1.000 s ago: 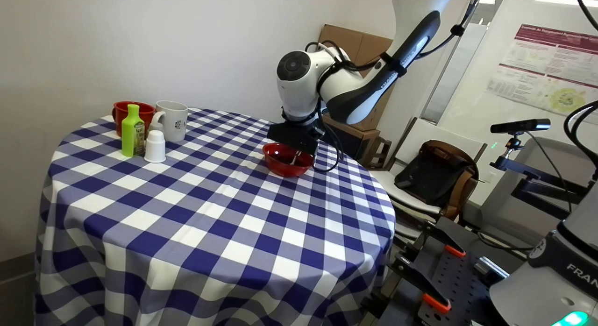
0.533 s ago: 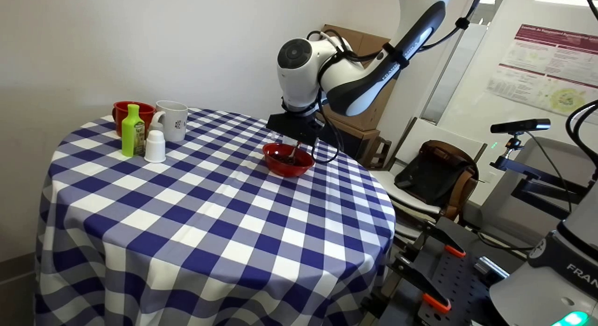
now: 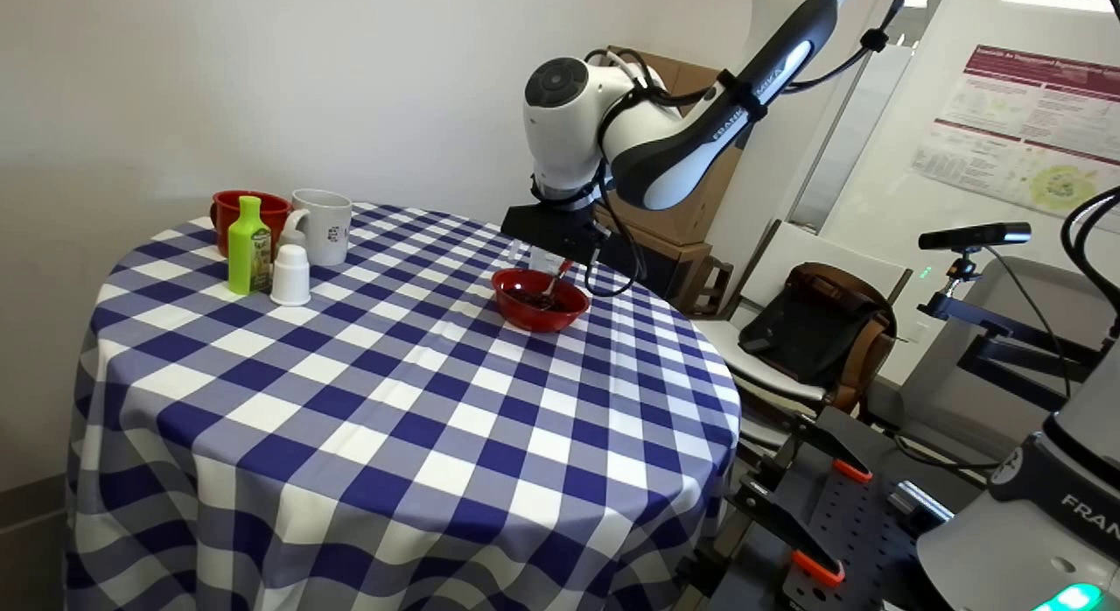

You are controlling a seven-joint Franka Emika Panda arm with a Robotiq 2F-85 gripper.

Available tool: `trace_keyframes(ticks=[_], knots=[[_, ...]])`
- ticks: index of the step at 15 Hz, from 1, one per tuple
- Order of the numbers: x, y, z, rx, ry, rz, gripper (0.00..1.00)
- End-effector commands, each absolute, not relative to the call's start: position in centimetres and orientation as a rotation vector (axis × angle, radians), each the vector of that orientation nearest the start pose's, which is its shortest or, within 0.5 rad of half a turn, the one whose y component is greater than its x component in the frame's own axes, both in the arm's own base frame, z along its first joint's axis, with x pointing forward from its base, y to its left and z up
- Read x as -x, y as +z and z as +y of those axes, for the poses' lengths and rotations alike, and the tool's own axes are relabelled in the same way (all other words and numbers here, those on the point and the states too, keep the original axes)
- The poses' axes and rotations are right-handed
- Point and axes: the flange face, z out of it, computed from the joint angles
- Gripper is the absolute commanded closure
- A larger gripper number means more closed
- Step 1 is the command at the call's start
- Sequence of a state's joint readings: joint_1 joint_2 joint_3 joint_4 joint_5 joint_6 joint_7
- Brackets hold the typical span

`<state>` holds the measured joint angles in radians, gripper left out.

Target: Use the spoon to place contents from the red bowl into the clear jug.

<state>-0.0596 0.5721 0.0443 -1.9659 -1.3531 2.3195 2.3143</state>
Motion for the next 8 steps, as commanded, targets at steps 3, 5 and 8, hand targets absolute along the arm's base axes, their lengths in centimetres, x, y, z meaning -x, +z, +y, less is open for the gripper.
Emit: trace_keyframes(ticks=[3, 5, 8], knots=[[-59.7, 17.8, -4.7, 2.752, -1.107, 2.055, 0.95], [-59.6, 17.9, -5.3, 2.741, -1.086, 2.082, 0.95], [-59.5, 18.1, -6.0, 2.72, -1.056, 2.115, 0.95]])
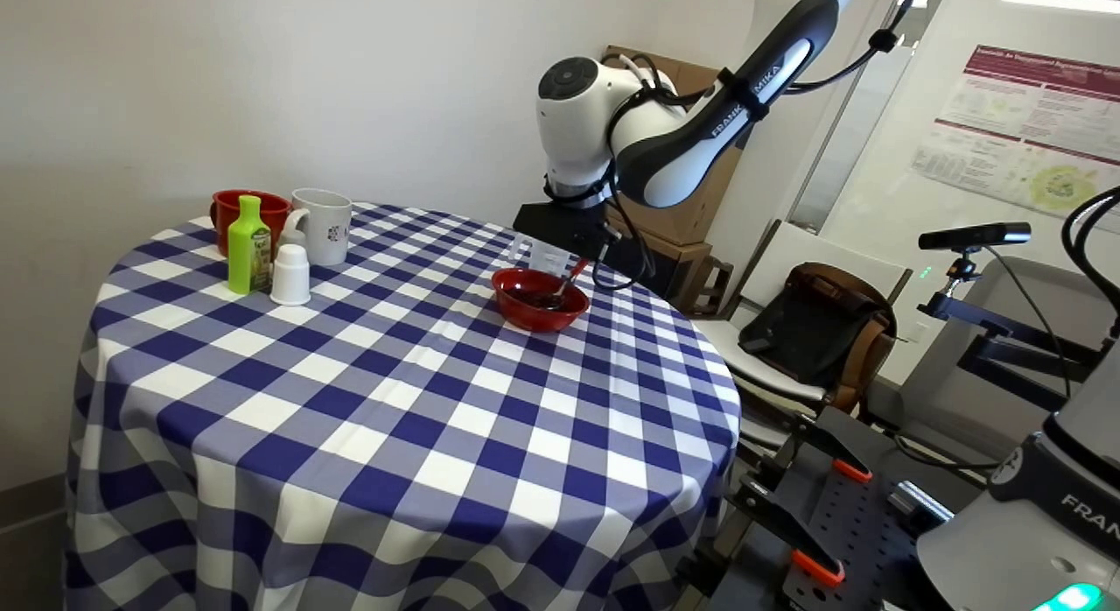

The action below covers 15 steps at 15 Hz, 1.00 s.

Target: Use the spoon to place contents from the red bowl into the clear jug.

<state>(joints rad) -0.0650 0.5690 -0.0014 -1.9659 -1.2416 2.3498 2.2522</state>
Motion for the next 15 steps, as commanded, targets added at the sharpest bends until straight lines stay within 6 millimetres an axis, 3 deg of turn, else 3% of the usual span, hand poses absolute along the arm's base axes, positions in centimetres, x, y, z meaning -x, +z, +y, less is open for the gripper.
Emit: trace_keyframes(ticks=[1, 15], knots=[[-59.5, 18.2, -6.1, 2.71, -1.041, 2.124, 0.95], [-60.2, 21.7, -7.4, 2.618, -0.912, 2.178, 0.95]])
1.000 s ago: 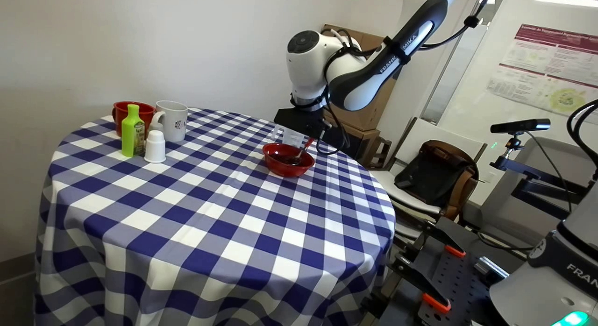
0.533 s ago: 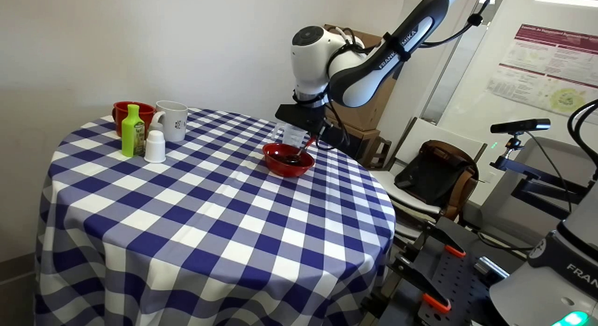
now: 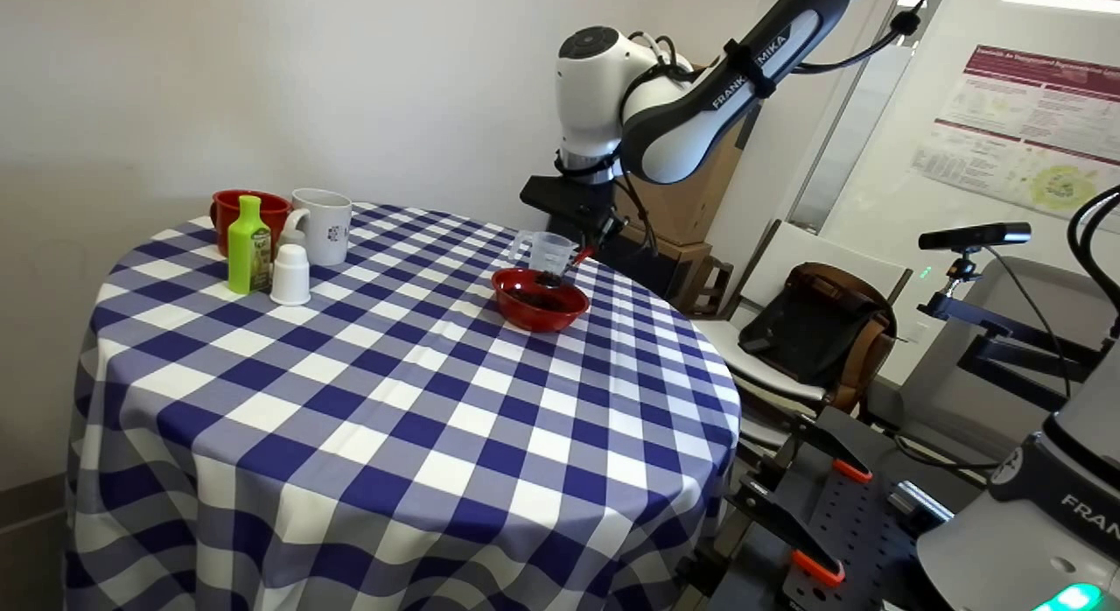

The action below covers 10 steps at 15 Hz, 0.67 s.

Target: Use the spoon to place contents from the red bowl into the clear jug.

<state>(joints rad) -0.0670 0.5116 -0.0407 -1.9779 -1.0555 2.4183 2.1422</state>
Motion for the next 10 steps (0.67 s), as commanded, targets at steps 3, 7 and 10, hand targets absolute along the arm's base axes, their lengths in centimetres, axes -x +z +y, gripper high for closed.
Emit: trace_keyframes(ticks=[3, 7, 10], knots=[[-60.5, 22.9, -7.9, 2.616, -0.909, 2.18, 0.95], [-61.2, 24.6, -8.9, 2.613, -0.91, 2.179, 0.95], [-61.7, 25.9, -10.1, 2.61, -0.91, 2.182, 0.95]])
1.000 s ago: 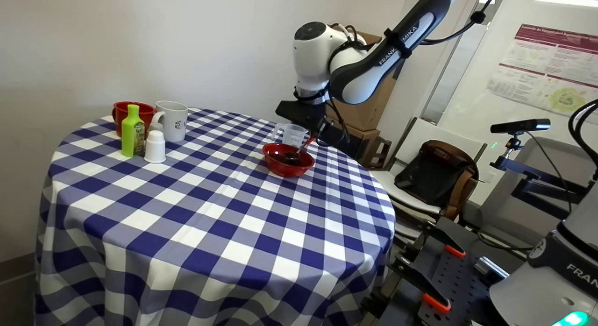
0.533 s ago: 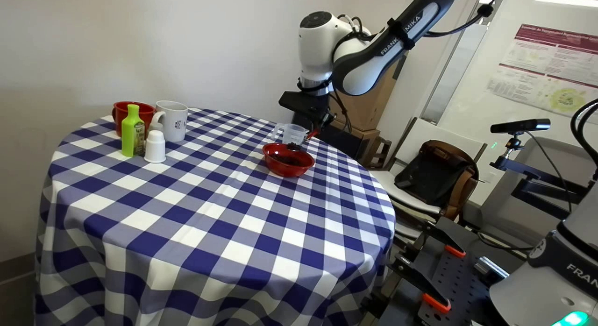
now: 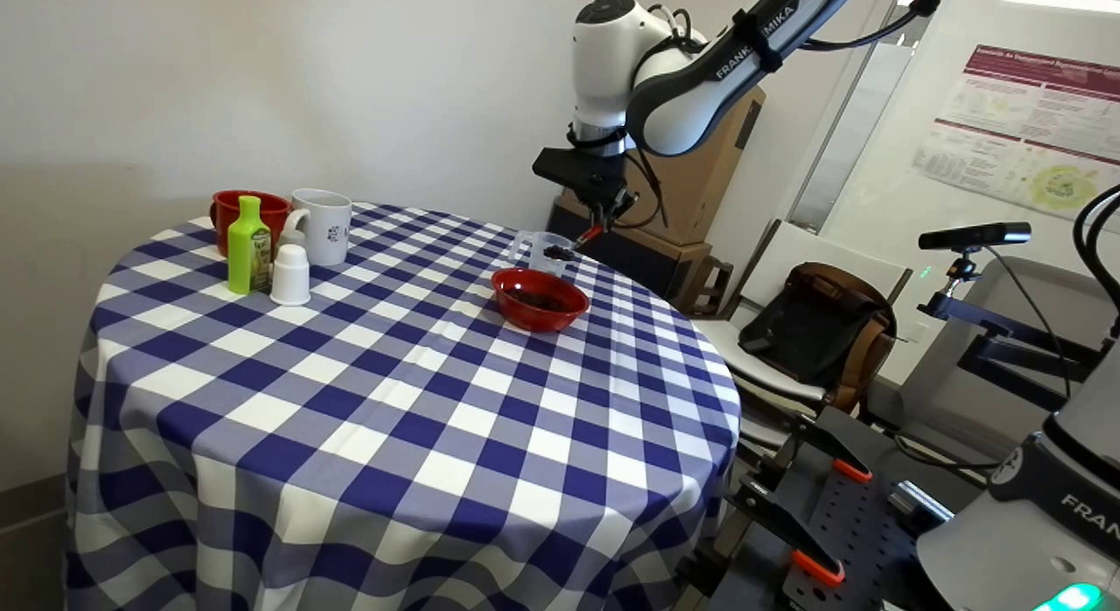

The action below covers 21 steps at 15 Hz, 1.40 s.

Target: Use the spoon to place contents from the red bowl into the clear jug.

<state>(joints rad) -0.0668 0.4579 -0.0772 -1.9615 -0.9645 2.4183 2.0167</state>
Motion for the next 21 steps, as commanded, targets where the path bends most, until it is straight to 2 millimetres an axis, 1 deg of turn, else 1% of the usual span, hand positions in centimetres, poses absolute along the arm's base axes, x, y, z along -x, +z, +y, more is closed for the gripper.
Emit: trace_keyframes(ticks=[1, 9, 14, 18, 21], knots=[[-62.0, 26.3, -10.5, 2.61, -0.912, 2.181, 0.95], [-63.8, 28.8, -13.9, 2.603, -0.901, 2.189, 0.95], [-64.7, 29.9, -15.1, 2.562, -0.885, 2.234, 0.95], [-66.4, 30.3, -15.8, 2.525, -0.858, 2.253, 0.95], [-68.3, 30.8, -17.1, 2.526, -0.847, 2.244, 0.95]])
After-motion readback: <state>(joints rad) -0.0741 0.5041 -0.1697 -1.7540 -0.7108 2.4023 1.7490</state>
